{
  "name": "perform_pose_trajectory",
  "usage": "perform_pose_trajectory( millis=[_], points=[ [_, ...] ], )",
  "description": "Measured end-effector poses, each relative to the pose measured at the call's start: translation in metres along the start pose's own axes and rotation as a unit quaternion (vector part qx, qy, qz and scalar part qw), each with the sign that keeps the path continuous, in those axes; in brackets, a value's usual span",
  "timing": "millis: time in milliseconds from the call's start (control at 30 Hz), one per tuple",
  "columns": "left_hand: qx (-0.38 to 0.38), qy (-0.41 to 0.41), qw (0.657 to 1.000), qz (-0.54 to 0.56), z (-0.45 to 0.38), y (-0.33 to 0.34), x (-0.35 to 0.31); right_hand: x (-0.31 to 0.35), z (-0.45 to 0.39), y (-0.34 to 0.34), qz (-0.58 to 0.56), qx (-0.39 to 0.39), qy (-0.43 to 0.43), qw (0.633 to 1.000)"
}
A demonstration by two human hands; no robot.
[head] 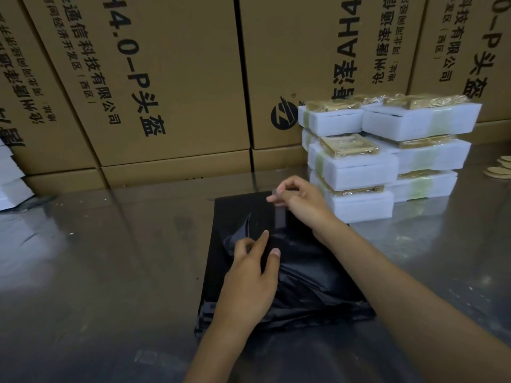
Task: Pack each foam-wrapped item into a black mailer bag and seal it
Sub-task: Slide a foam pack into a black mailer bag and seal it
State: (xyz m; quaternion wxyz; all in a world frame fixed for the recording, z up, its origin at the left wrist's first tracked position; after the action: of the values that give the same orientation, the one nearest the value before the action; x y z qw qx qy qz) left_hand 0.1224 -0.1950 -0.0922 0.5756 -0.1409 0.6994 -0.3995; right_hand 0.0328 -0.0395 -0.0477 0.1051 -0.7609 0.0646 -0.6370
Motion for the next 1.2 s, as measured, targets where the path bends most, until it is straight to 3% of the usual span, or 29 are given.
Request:
perform_pose_trajectory(
  millis=[100, 200, 333, 667, 800, 967, 1200],
  points=[
    [-0.019, -0.037, 0.988, -0.150, 0.003, 0.004, -0.008, -0.005, 0.014, -0.030, 0.164, -0.017, -0.027, 0.986],
    [-0.060, -0.011, 0.953, -0.296, 0.001, 0.008, -0.028, -0.024, 0.032, -0.060, 0.239, -0.040, 0.002, 0.970],
    [-0.001, 0.035, 0.949, -0.313, -0.009, 0.035, -0.052, -0.052, 0.059, -0.084, 0.288, -0.053, 0.062, 0.954],
    [0.086, -0.034, 0.932, -0.351, -0.032, 0.070, -0.086, -0.107, 0.094, -0.107, 0.376, -0.078, 0.196, 0.902],
    [0.101, -0.071, 0.924, -0.362, -0.036, 0.074, -0.095, -0.123, 0.099, -0.124, 0.421, -0.074, 0.244, 0.871],
    [0.098, -0.077, 0.919, -0.374, -0.038, 0.075, -0.099, -0.132, 0.107, -0.149, 0.432, -0.065, 0.270, 0.858],
    [0.088, -0.071, 0.923, -0.368, -0.037, 0.078, -0.099, -0.126, 0.133, -0.181, 0.440, -0.129, 0.327, 0.826]
  ],
)
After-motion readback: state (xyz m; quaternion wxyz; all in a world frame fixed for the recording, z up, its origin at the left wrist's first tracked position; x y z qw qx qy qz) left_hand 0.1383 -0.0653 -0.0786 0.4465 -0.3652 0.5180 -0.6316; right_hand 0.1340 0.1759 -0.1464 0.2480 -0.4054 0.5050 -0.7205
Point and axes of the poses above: each hand's wrist, its own z-axis away from the middle knuckle, its own y-axis out of the palm, x = y × z, the point moved 4 cm from there along -z, towards the middle knuckle, and after that the axes turned 14 degrees about x, right-handed, at the moved point
